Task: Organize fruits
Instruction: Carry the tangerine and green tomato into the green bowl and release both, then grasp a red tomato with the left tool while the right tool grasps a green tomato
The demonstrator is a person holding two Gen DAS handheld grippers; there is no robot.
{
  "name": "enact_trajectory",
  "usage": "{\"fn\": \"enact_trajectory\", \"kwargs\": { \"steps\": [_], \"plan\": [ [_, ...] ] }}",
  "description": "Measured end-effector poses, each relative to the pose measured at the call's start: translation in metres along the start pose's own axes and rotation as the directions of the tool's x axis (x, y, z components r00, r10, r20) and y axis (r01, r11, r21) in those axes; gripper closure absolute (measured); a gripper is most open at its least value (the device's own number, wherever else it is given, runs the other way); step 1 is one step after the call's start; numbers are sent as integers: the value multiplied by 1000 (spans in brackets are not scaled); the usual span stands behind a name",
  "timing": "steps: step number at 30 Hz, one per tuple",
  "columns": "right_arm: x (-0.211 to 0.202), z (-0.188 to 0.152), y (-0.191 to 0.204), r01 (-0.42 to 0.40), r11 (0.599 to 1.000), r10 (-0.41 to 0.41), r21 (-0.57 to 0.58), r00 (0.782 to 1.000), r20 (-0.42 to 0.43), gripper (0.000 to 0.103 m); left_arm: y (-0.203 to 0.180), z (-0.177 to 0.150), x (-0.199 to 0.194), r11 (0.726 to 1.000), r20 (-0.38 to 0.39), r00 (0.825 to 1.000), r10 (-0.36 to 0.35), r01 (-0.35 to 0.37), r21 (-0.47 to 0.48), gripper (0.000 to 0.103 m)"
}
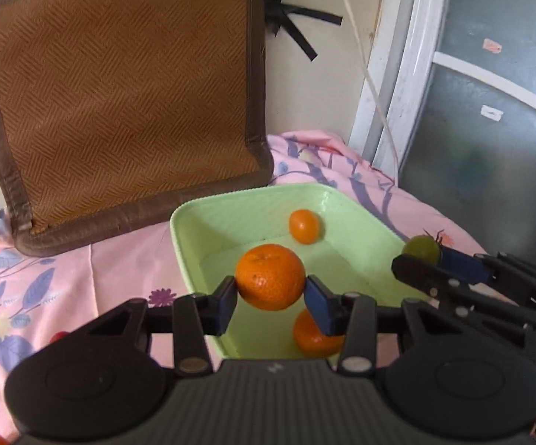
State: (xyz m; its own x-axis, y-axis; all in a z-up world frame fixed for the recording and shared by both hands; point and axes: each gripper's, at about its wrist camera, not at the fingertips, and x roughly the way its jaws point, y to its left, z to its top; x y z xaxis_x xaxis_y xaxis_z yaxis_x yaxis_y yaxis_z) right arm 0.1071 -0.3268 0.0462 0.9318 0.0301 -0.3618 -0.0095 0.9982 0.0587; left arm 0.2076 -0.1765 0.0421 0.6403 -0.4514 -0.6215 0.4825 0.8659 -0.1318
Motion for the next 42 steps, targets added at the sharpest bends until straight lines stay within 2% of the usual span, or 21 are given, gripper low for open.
{"fn": "enact_trajectory", "kwargs": {
  "steps": [2, 5, 9, 11, 14, 18, 21, 24, 26, 28, 31, 34, 37, 40, 41, 42],
  "plan": [
    [8, -4, 3, 2, 1000, -2, -19, 1000, -22, 72, 0, -3, 7, 1000, -7, 1000, 8, -8, 13, 61],
    [14, -8, 5, 7, 1000, -8, -29, 999, -37, 71, -7, -7, 11, 999, 9, 1000, 21, -21, 41, 52],
    [14, -8, 7, 26, 999, -27, -39, 999, -23, 67, -14, -10, 7, 998, 27, 999, 44, -46, 41, 51],
    [11, -7, 6, 33, 999, -33, -30, 999, -14, 65, -12, -14, -6, 999, 55, 998, 28, -30, 21, 50],
    [-3, -5, 5, 46, 999, -46, 0, 998, 31, 65, -9, -25, -40, 999, 121, 992, 40, -44, 29, 48],
    [-27, -8, 8, 29, 997, -34, 72, 997, 70, 66, 13, -58, -97, 1000, 165, 986, 27, -28, 3, 41],
    [-37, -14, 24, -16, 996, 11, 87, 998, 58, 66, 39, -92, -132, 996, 155, 984, 84, -80, -34, 40],
    [-39, -20, 50, -102, 992, 103, 75, 995, 1, 66, 71, -121, -157, 975, 118, 969, 217, -209, -77, 40],
    [-37, -25, 75, -188, 981, 191, 57, 980, -49, 66, 92, -133, -168, 958, 92, 958, 271, -260, -120, 40],
    [-35, -27, 100, -273, 962, 274, 27, 957, -97, 66, 106, -138, -173, 946, 83, 949, 305, -292, -141, 40],
    [-28, -28, 135, -365, 931, 357, -21, 922, -151, 66, 116, -136, -173, 941, 98, 941, 325, -311, -135, 40],
    [-20, -29, 163, -408, 910, 391, -70, 903, -179, 66, 118, -133, -160, 944, 81, 945, 318, -308, -113, 42],
    [-10, -30, 178, -432, 897, 408, -87, 888, -211, 66, 116, -137, -150, 953, 63, 953, 297, -292, -81, 47],
    [0, -31, 186, -441, 893, 411, -89, 880, -236, 66, 122, -141, -142, 959, 30, 962, 273, -269, -94, 59],
    [1, -32, 189, -443, 892, 412, -92, 878, -242, 66, 124, -142, -145, 960, 42, 964, 264, -258, -103, 66],
    [3, -32, 191, -443, 891, 410, -96, 878, -246, 66, 125, -142, -146, 961, 44, 965, 259, -253, -109, 67]
  ]
}}
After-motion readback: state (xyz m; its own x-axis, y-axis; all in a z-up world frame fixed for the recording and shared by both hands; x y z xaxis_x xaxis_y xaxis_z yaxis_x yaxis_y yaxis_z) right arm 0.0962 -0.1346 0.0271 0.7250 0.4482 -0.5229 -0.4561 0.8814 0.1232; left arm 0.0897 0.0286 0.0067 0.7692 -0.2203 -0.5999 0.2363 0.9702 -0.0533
